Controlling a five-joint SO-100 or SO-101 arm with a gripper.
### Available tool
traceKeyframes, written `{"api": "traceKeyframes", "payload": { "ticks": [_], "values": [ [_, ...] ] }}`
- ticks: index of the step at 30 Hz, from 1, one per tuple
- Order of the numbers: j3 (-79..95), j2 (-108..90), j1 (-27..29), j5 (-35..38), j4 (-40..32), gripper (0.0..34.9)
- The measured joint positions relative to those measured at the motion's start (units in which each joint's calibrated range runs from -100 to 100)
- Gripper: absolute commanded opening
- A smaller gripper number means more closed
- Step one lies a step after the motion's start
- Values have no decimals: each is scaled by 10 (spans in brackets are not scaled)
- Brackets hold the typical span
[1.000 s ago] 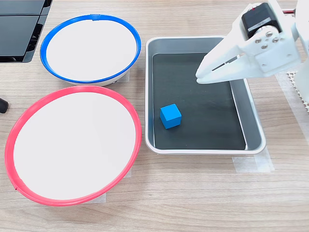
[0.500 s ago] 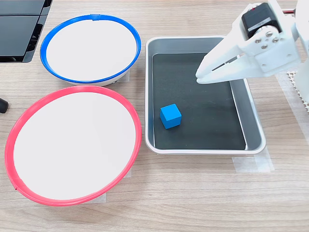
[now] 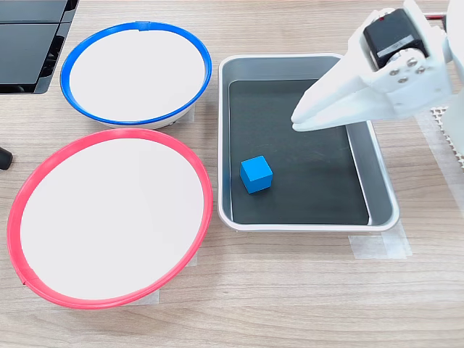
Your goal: Move a blue block from tray to blue dish
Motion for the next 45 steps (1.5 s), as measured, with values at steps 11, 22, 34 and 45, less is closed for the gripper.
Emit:
{"api": "traceKeyframes", "payload": {
  "ticks": [11,22,34,45],
  "values": [
    [-275,403,22,348,-17,17],
    [-374,639,35,564,-38,171],
    [-524,687,0,574,170,123],
    [-509,735,-6,578,95,161]
  ]
}}
